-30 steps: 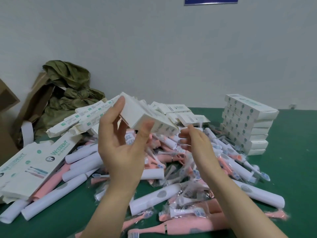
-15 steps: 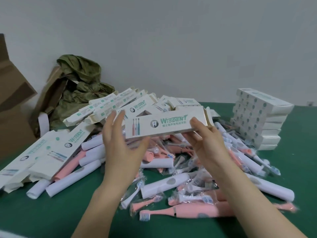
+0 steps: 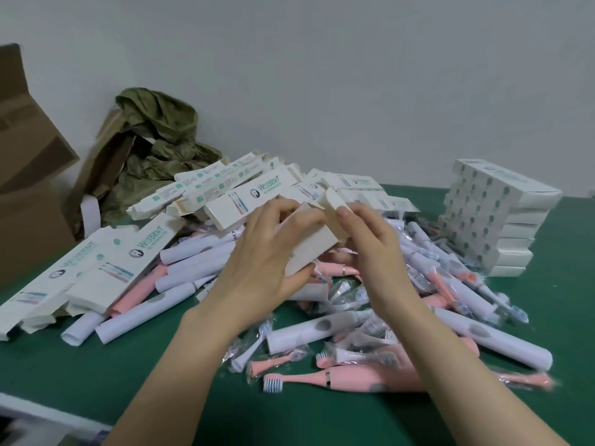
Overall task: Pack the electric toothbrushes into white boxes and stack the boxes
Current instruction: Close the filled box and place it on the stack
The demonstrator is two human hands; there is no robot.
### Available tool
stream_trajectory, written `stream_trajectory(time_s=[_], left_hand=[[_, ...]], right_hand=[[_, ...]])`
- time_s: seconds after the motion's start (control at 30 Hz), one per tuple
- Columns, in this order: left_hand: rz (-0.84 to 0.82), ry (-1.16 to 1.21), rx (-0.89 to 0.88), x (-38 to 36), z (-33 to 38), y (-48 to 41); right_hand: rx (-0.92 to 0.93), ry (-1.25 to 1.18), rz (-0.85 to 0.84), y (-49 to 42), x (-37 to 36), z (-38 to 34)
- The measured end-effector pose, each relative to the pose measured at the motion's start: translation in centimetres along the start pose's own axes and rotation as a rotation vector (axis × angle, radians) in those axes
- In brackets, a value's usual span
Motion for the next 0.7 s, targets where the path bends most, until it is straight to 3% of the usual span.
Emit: stream_trajectory(time_s=[0.23,0.4,0.57,0.7], left_hand=[[-0.042,-0.029,0.056,0.8,0.7,0.0],[0.024,0.185,0.147,1.9,2.7,-1.7],[0.093,0.261,0.304,2.2,3.5,-2.6],[-0.037,0.283,0.406,1.9,3.9,-2.4]], right_hand=[[0.193,0.368,0.195,-0.2,1.1,-0.5],[0.369,0.619,0.311,0.5,0.3,-0.6],[0.423,0.670,0.274,0.6,-0.3,-0.5],[0.373,0.631,0.262,0.7,-0.1,-0.5]])
Point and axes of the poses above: each hand's wrist, its own y-axis away from the middle knuckle, its own x-axis out of the back of the hand, z = x × y, the point moved 1 cm from there along -y, towards the middle knuckle, and after that the axes turned 12 degrees about -z, right-handed, at the moved point
